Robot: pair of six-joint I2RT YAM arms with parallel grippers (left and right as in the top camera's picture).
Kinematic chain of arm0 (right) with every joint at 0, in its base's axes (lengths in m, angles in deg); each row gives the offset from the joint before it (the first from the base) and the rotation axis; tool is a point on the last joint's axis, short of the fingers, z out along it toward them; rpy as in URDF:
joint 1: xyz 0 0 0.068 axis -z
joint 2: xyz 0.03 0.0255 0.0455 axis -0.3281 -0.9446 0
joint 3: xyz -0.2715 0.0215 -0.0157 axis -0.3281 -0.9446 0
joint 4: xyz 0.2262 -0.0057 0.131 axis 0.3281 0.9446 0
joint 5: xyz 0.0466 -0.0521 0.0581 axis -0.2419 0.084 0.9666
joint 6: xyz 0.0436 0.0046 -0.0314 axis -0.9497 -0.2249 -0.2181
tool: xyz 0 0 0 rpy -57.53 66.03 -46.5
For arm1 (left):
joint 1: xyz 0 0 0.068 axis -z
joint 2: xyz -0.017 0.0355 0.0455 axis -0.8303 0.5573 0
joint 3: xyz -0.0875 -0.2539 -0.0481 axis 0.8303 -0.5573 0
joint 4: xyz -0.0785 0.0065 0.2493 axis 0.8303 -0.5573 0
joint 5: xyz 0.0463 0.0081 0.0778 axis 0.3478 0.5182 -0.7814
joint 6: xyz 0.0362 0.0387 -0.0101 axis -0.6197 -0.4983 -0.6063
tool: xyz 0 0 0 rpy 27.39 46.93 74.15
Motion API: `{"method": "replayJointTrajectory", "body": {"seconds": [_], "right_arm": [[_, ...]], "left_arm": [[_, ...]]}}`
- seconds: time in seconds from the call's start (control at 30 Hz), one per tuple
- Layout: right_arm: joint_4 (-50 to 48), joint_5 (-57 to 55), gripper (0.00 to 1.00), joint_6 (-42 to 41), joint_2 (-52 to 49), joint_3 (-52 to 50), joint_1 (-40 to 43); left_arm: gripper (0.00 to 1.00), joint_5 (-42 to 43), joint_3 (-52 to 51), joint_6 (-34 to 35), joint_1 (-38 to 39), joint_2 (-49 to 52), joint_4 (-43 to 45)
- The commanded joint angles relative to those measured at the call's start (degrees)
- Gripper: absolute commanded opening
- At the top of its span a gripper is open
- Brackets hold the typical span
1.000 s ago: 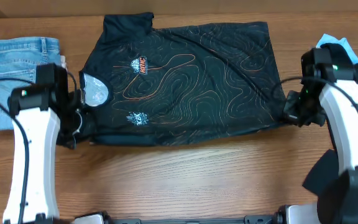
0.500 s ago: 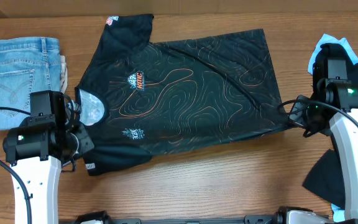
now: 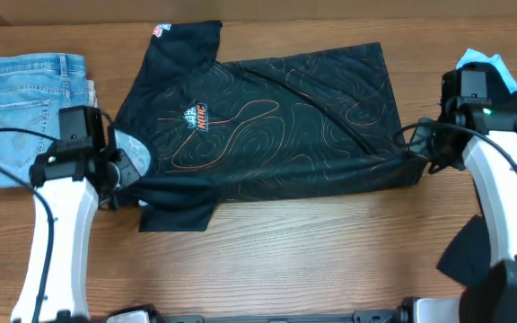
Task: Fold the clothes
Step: 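Smooth the jersey's near edge with both grippers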
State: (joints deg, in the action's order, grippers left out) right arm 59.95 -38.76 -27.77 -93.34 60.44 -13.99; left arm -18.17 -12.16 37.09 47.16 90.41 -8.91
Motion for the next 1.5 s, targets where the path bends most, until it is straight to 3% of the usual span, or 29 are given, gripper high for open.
{"method": "replayJointTrajectory", "body": {"seconds": [0.0,0.43,0.73,1.03,1.2,1.3,1.47], "right_arm": [[-2.84,-0.22,0.04,0.63,-2.36,-0.24,0.22],[-12.15,4.50,0.04,3.63,-9.38,-0.26,0.22],[-15.52,4.52,0.04,3.61,-12.44,-0.26,0.22],[-18.18,4.55,0.04,3.61,-12.98,-0.26,0.22],[-19.04,6.34,0.04,3.61,-12.98,-0.26,0.22],[-19.32,7.34,0.04,3.61,-12.98,-0.26,0.22],[-18.73,7.32,0.04,3.61,-12.98,-0.26,0.22]], "left_arm": [[0.04,-2.16,-0.46,1.51,-0.15,3.52,3.85],[0.04,-2.14,-0.46,2.62,-0.15,9.68,16.85],[0.11,-1.90,-0.46,2.95,-0.09,11.58,18.75],[0.09,-0.50,-0.46,2.95,0.00,15.37,19.82],[0.22,2.21,-0.46,2.64,0.00,15.47,22.14],[0.38,3.78,-0.46,2.36,0.02,15.47,23.85],[0.41,5.62,-0.46,2.05,0.11,16.76,23.12]]}}
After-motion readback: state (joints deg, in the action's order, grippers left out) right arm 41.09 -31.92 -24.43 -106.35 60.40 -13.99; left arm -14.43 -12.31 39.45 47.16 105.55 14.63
